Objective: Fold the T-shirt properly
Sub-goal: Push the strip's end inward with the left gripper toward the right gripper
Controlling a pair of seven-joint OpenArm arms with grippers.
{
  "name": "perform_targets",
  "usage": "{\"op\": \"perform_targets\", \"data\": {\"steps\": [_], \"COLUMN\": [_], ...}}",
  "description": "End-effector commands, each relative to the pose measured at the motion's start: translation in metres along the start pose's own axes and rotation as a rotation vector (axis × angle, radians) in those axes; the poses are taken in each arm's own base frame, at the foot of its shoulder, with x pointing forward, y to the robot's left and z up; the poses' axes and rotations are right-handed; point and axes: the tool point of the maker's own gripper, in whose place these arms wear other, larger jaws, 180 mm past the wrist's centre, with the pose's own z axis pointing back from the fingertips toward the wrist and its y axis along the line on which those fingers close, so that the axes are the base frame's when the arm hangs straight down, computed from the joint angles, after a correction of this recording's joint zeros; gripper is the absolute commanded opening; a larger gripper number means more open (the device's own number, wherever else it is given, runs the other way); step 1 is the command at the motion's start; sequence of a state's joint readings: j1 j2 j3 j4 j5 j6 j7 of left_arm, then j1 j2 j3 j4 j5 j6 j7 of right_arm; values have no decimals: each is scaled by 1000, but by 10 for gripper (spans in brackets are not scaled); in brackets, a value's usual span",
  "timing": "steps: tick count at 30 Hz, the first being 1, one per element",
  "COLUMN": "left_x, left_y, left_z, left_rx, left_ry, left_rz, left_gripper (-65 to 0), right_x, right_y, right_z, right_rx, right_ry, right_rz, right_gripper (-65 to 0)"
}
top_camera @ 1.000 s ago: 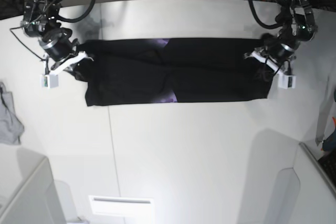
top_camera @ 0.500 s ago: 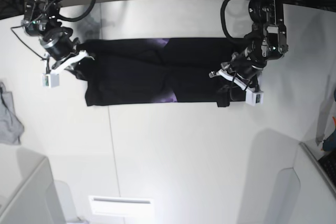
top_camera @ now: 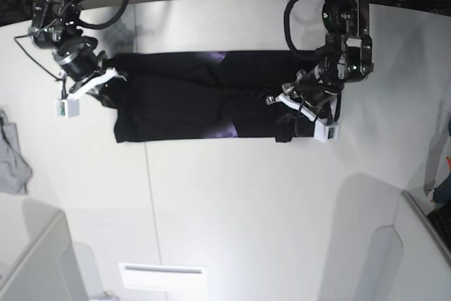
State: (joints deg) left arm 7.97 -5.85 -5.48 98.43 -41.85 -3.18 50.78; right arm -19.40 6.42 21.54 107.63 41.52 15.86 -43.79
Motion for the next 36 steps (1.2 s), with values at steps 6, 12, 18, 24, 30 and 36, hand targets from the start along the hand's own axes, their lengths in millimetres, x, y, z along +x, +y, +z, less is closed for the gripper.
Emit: {"op": "perform_targets", "data": {"steps": [6, 12, 18, 24, 30, 36], "left_x": [8, 7, 6, 7, 7, 6], "left_y": [-3, -5, -12, -12, -12, -13], "left_z": [-5, -5, -7, -7, -7, -7], "left_rx": [-24, -31, -54, -55, -55, -57], "left_ry": [-17, -17, -19, -20, -20, -21], "left_rz": [10, 16, 38, 37, 37, 39], "left_gripper": [-650, -650, -650, -650, -650, -612], "right_x": [14, 15, 14, 14, 14, 14], "right_y": [4, 3, 4, 4, 4, 4], "right_z": [3, 3, 3, 3, 3, 3], "right_rx": [17, 15, 16, 16, 16, 16], "right_ry": [-46, -47, -46, -46, -46, -46], "right_rz": [19, 20, 20, 20, 20, 20], "right_gripper": [-650, -650, -650, -650, -650, -650]}}
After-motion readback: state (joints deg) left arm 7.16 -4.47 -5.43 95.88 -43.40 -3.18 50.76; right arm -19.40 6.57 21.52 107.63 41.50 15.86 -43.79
